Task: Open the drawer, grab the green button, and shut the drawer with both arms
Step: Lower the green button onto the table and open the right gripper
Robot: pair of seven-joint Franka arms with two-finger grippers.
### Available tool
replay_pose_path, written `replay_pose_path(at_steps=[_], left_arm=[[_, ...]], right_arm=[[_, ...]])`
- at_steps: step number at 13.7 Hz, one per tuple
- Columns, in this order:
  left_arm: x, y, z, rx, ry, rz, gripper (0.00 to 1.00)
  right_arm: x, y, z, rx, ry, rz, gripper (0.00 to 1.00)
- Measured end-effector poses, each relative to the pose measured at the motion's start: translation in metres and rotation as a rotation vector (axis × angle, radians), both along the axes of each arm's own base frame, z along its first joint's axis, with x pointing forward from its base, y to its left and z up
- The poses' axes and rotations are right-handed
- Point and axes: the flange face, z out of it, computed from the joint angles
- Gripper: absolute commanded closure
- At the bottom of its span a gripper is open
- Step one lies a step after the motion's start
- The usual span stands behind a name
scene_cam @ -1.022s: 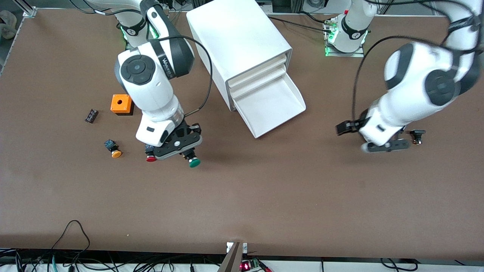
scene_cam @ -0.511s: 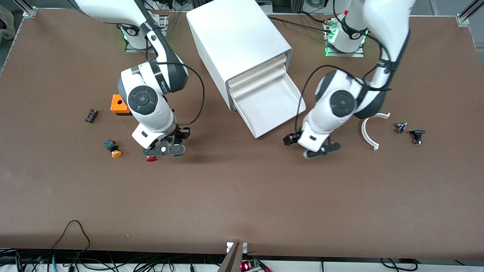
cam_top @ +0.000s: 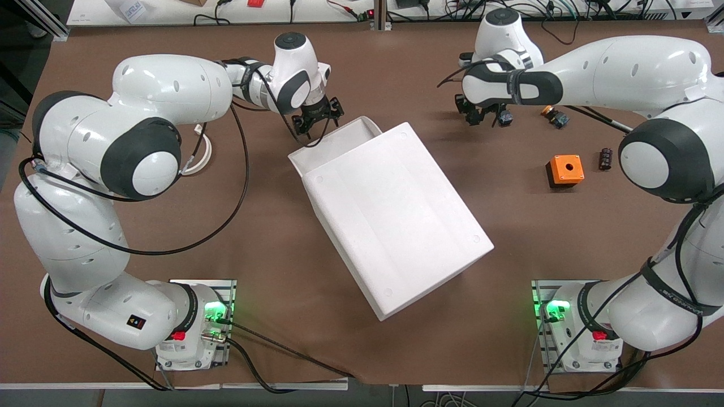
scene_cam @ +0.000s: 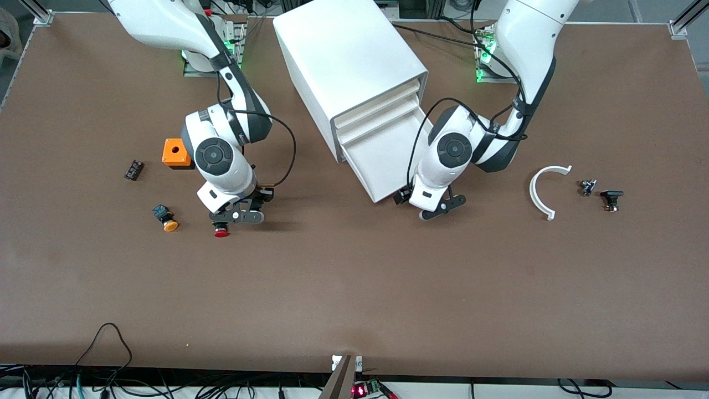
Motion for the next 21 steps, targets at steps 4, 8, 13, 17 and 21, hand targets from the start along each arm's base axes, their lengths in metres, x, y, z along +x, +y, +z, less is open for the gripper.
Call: replay_pose_path(at_steps=[4,8,13,17,21], left_arm=[[-0.017,-0.007,-0.012,0.014,0.027,-0.025,0.00],[-0.043,-0.032,-0.013,0.008,0.045,-0.079,0.00],[-0.084,-0.064,-0.010,-0.009,0.074,-0.157,0.00],[-0.103,-0.083,-0.005,-0.020,0.090,-0.202,0.00],[-0.116,-0.093,0.000,-0.021,0.106,-0.229,0.00]], right_arm=[[-0.007,-0.003,-0.021,0.004,-0.010,-0.018,0.66],[-0.008,-0.003,-0.022,0.003,-0.010,-0.029,0.00],[0.001,0.001,-0.005,0.019,-0.047,-0.062,0.00],[0.017,0.000,0.043,0.033,-0.084,-0.078,0.00],[0.043,-0.009,0.130,0.021,-0.089,-0.114,0.00]])
